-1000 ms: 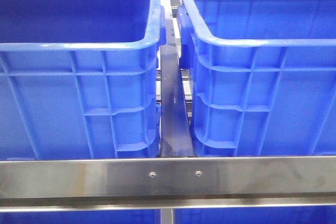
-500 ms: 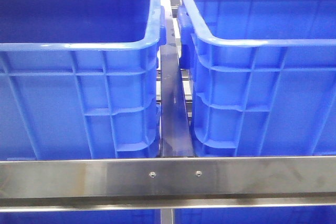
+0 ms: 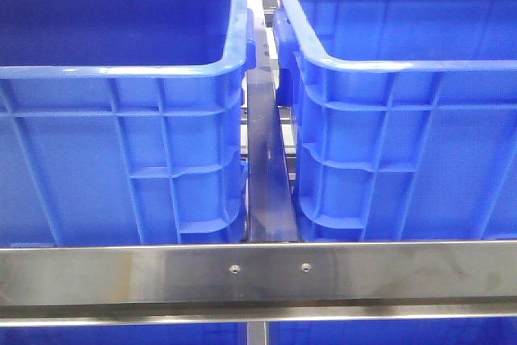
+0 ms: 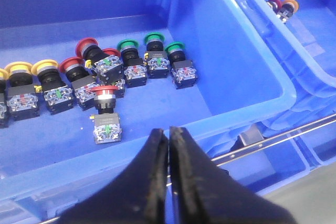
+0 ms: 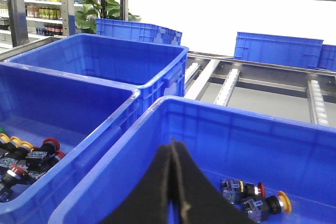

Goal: Pick red and yellow buttons and place in box

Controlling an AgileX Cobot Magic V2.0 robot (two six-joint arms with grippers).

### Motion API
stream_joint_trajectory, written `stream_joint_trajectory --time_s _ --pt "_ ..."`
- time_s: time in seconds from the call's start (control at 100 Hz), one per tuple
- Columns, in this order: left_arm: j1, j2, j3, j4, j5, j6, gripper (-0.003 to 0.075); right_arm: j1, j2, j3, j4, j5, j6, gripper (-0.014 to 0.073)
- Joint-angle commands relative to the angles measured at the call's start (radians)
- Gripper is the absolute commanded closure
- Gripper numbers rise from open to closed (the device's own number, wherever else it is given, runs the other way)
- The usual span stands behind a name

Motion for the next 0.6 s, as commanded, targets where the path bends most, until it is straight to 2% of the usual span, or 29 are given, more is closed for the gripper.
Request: stream_joint_trajectory --time_s 0.0,0.59 --pt "-0.005 0.004 -0.025 0.022 -0.071 -0.007 0.0739 0.001 0.007 -0.025 0.03 -0.024 -0.008 0.0662" --pt "-0.005 0.004 -0.025 0.022 -0.071 -0.007 0.0739 0.001 0.007 -0.025 0.033 -0.049 -0.008 0.0662"
